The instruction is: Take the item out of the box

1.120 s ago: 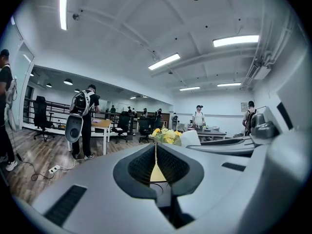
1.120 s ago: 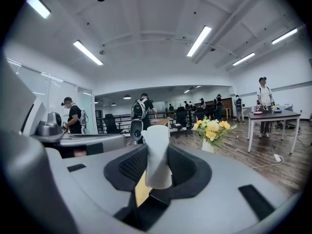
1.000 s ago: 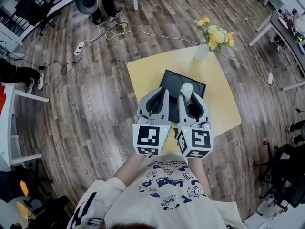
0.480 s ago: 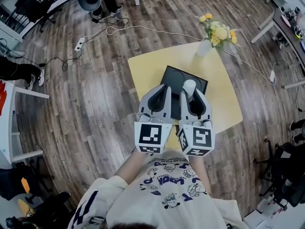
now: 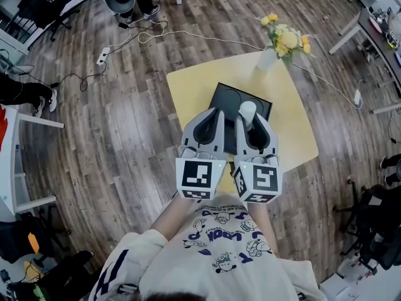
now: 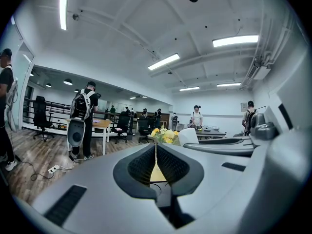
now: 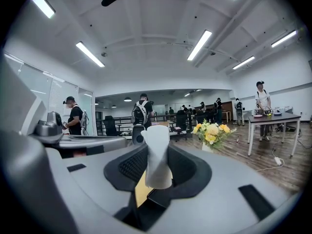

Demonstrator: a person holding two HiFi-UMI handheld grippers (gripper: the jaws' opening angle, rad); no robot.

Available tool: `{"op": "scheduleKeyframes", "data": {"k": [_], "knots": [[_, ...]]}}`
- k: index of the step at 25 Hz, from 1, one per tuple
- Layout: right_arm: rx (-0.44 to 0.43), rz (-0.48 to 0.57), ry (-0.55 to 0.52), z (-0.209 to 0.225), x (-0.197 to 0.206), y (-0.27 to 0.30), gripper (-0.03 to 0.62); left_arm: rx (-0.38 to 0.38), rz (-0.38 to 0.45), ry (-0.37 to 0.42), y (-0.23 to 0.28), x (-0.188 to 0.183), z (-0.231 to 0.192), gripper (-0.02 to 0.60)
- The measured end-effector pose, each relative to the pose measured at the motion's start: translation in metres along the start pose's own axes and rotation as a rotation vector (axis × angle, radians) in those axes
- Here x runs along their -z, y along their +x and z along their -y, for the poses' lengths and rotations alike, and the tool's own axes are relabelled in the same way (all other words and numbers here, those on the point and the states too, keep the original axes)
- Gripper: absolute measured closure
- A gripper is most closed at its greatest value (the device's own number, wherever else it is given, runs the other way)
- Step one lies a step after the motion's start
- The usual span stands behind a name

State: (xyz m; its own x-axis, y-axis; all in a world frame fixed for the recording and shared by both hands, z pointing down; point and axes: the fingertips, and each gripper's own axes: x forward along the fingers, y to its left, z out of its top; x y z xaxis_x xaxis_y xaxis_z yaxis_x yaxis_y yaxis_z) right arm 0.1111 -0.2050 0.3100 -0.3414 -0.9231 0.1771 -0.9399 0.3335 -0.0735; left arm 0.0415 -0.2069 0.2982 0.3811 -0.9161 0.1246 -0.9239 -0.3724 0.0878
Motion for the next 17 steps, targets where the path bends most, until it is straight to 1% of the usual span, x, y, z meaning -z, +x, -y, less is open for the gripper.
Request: {"op": "scheduleKeyframes", "data": {"k": [17], "knots": [[-0.006, 0.001, -0.002, -0.0004, -0.0001, -0.0003, 0.454, -0.004, -0.003, 0.005, -0.0003, 0.0006, 0.0008, 0.56]]}}
